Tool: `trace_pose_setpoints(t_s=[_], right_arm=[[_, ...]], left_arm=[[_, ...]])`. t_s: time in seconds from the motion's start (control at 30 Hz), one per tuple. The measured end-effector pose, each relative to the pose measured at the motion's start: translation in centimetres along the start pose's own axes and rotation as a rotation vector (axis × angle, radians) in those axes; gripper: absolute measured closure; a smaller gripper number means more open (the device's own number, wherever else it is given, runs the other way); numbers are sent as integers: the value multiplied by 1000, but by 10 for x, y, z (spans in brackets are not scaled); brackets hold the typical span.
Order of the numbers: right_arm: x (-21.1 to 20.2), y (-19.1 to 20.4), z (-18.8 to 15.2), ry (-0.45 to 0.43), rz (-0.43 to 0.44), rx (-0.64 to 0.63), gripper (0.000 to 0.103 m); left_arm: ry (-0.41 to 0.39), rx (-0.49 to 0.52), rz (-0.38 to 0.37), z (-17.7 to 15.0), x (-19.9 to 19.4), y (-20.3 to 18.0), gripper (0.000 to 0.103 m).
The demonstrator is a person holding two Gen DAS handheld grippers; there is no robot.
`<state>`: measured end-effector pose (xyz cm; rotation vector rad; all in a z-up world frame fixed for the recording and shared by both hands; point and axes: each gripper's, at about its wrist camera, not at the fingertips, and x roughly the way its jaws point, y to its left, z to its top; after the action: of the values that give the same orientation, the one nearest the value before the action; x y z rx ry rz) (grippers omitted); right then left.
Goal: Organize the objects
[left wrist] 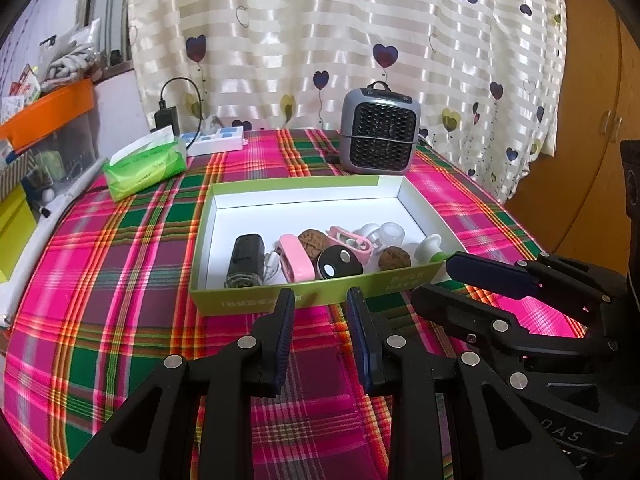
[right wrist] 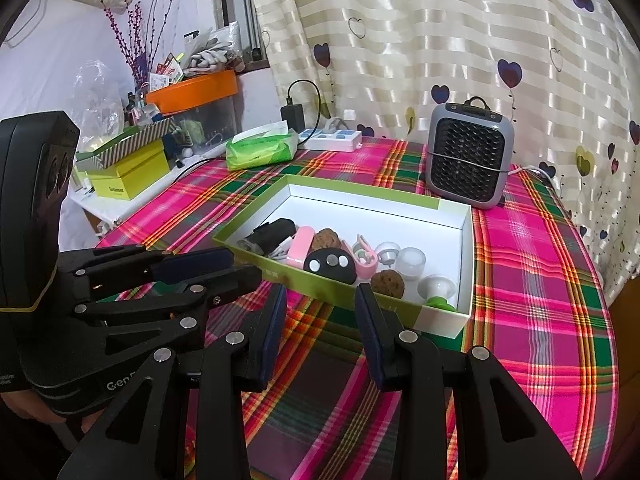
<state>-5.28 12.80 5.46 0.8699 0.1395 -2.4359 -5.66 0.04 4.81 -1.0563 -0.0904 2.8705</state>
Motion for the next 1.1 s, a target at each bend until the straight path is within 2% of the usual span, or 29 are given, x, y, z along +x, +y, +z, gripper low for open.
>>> trace_pose_setpoints(t_s=[0.5, 1.1], right_arm=[[-1, 2, 1, 9, -23, 9, 66], [16, -6, -4, 48, -32, 34, 66]], left_arm=[[9, 0, 14, 0, 0, 2, 78], [57, -8, 18, -2, 22, 2, 78]])
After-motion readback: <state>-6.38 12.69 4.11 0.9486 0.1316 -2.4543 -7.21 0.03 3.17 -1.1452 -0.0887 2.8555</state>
